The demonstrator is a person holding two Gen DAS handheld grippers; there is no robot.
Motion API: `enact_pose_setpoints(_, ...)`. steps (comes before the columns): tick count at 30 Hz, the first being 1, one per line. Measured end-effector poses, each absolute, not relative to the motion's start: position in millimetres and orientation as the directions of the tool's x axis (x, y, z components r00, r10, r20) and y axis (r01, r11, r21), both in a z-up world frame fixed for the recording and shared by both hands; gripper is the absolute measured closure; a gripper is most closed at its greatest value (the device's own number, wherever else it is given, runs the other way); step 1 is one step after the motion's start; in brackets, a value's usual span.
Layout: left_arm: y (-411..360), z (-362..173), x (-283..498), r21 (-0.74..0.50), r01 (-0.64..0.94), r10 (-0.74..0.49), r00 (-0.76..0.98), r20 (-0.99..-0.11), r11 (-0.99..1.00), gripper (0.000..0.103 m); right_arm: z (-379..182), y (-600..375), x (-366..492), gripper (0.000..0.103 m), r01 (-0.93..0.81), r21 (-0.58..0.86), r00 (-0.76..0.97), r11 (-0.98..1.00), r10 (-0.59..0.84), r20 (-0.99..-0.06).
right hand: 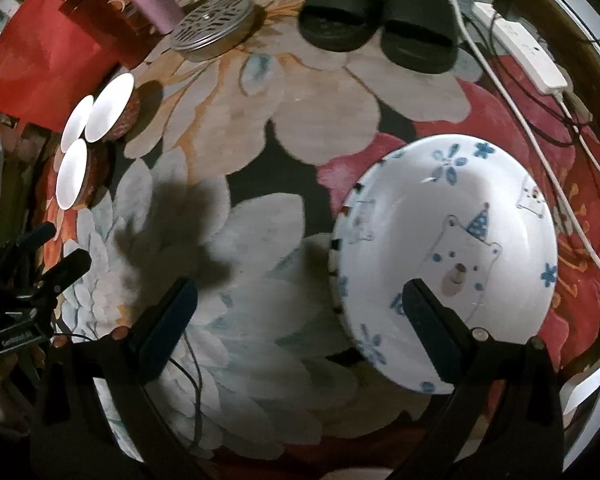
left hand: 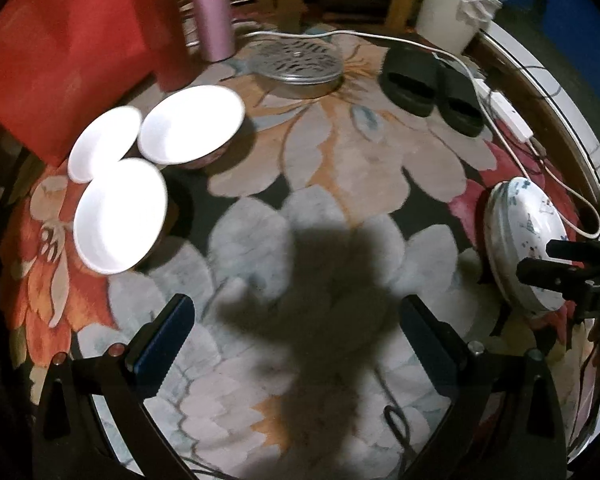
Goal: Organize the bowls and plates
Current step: 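Move both grippers toward the plain white plate beside the white bowls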
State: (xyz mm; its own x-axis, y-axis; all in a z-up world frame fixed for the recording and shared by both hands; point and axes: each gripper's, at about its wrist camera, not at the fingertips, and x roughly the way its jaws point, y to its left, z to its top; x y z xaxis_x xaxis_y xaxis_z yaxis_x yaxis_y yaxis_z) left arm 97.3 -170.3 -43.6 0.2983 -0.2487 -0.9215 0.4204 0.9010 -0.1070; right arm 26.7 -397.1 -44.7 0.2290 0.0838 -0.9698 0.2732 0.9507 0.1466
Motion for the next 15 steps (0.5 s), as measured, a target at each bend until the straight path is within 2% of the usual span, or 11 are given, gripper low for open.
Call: enact_pose_setpoints(15,-107,-60,102,-0.118,0.288,-0.208,0.304,-0.93,0.95,0.001,-47,-344,52,0.0,0.195,0.161,0.24,0.968,0.112,-0.964)
